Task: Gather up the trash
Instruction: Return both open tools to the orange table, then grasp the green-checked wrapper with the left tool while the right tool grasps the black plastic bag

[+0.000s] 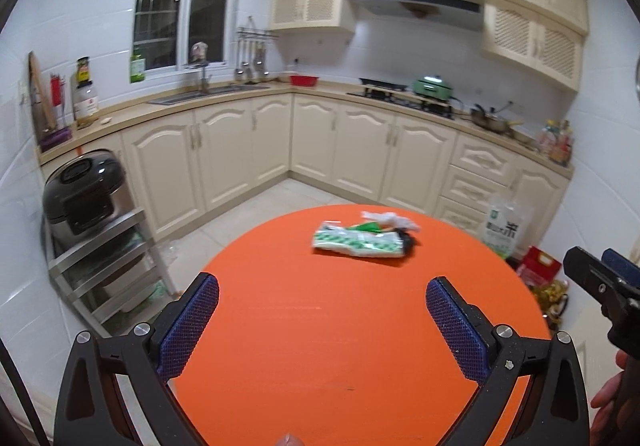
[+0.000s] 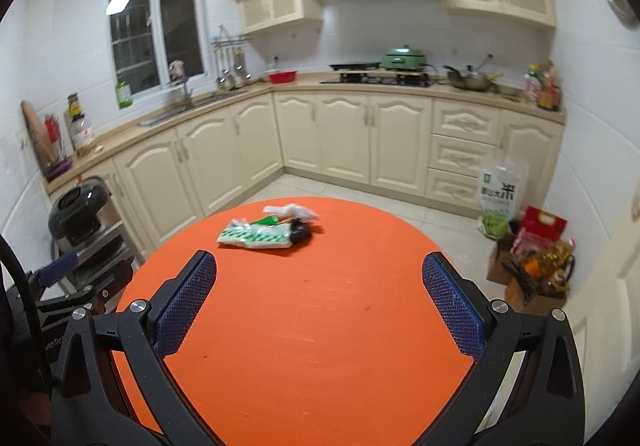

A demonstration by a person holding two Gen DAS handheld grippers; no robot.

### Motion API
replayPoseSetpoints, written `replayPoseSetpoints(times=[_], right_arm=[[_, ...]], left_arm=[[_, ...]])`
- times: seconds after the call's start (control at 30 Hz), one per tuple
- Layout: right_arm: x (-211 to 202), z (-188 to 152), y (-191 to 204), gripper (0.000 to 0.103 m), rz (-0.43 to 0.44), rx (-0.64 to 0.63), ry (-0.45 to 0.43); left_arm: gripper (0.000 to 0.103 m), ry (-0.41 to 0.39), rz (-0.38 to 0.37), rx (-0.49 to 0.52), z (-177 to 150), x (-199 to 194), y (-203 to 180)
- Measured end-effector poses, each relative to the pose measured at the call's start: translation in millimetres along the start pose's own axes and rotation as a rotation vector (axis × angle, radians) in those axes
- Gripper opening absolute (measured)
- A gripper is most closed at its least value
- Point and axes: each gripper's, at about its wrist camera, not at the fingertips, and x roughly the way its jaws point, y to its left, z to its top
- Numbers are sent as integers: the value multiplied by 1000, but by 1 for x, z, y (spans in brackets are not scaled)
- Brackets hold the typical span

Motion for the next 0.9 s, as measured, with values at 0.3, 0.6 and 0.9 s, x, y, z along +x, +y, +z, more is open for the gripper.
replayPoseSetpoints(times=[0.3,0.6,0.9], right_arm=[[63,3,9,103,36,-26,79],[161,7,-32,103,30,30,211],[269,7,-43,89,117,48,345]], left_arm=[[102,69,-6,-12,37,65,4],[102,194,-20,6,101,193,4],[102,292,27,-16,162,296,-8]])
